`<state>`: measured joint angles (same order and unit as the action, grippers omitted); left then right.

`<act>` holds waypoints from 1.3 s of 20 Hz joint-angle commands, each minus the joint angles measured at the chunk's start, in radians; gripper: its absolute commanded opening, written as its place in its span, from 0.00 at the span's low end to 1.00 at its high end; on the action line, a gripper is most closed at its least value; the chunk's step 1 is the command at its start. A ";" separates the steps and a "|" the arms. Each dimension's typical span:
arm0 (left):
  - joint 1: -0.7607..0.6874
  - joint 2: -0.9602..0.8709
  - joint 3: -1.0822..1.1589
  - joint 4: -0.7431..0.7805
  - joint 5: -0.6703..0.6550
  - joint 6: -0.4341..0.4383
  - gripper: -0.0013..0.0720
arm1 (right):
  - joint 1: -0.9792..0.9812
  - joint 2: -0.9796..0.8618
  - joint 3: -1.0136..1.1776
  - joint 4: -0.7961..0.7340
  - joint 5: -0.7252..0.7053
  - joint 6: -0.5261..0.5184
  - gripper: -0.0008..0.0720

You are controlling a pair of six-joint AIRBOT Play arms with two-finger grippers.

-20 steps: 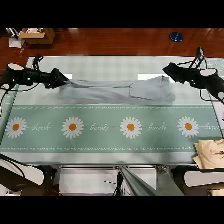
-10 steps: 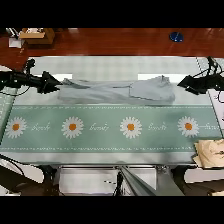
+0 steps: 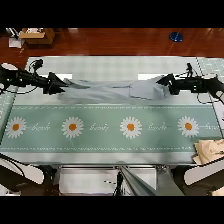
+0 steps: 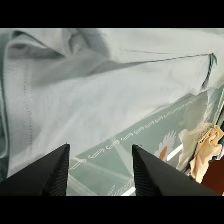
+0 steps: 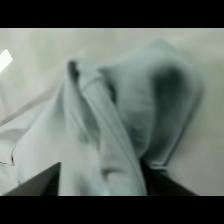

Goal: Fold the shirts.

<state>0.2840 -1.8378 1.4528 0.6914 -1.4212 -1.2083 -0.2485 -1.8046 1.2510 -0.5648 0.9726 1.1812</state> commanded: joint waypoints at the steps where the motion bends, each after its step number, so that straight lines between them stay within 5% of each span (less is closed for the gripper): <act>1: -0.017 0.000 0.001 -0.001 -0.005 -0.001 0.57 | 0.085 -0.017 0.007 0.035 -0.078 -0.052 0.13; 2: -0.021 0.000 0.001 -0.009 -0.005 -0.001 0.40 | 0.093 0.001 0.016 0.032 -0.064 -0.109 0.04; 4: -0.029 0.003 0.001 -0.055 -0.005 0.003 0.18 | 0.095 0.075 0.018 0.023 -0.046 -0.157 0.04; 7: -0.076 0.010 0.002 -0.149 -0.005 0.032 0.05 | 0.090 0.243 0.018 -0.129 -0.030 -0.079 0.04; 15: -0.433 0.010 0.001 -0.198 0.079 0.072 0.05 | 0.120 0.650 0.017 -0.550 0.305 0.225 0.04; 26: -0.872 0.001 0.001 -0.192 0.333 0.042 0.05 | 0.172 0.872 0.017 -0.632 0.454 0.380 0.04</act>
<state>-0.4915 -1.8332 1.4536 0.4992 -1.1797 -1.1557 -0.0814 -0.9611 1.2671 -1.1797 1.3880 1.5284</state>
